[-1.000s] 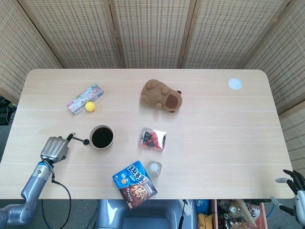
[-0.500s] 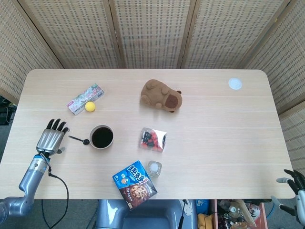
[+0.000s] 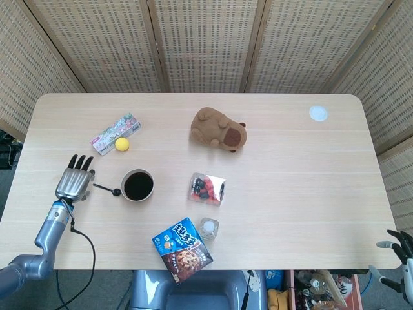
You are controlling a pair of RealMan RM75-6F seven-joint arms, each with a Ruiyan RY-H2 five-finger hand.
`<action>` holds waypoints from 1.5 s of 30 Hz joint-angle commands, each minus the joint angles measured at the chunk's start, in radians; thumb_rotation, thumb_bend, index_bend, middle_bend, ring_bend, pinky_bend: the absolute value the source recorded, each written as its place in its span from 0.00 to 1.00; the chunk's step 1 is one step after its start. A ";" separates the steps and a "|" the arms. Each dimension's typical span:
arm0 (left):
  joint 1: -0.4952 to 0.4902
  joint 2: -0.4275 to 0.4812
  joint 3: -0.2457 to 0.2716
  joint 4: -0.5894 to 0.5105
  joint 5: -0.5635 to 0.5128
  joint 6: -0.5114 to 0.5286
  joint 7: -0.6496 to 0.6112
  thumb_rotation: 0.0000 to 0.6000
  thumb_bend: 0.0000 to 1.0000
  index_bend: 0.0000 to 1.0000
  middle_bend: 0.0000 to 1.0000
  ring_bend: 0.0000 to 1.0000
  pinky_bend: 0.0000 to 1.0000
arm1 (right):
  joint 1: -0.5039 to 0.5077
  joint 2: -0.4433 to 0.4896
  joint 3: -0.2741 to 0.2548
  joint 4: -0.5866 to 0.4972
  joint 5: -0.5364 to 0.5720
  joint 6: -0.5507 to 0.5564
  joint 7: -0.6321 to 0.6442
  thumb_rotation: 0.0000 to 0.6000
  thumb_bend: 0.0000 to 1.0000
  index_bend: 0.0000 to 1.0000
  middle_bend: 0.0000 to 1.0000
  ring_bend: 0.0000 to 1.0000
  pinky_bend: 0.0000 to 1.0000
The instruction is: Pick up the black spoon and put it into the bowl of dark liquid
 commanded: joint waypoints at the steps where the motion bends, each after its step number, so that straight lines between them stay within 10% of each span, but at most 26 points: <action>1: -0.001 -0.033 -0.006 0.044 0.017 -0.003 -0.023 1.00 0.28 0.48 0.06 0.00 0.00 | -0.001 0.000 0.000 0.001 0.001 -0.001 0.001 1.00 0.30 0.43 0.30 0.15 0.24; 12: -0.009 -0.088 -0.022 0.132 0.039 -0.024 -0.051 1.00 0.42 0.50 0.05 0.00 0.00 | -0.002 -0.001 0.001 0.005 0.005 -0.003 0.002 1.00 0.30 0.43 0.30 0.15 0.24; 45: 0.001 -0.165 -0.051 0.225 0.062 -0.065 -0.085 1.00 0.37 0.50 0.00 0.00 0.00 | -0.013 -0.003 0.007 0.013 0.018 -0.005 0.006 1.00 0.30 0.43 0.30 0.15 0.24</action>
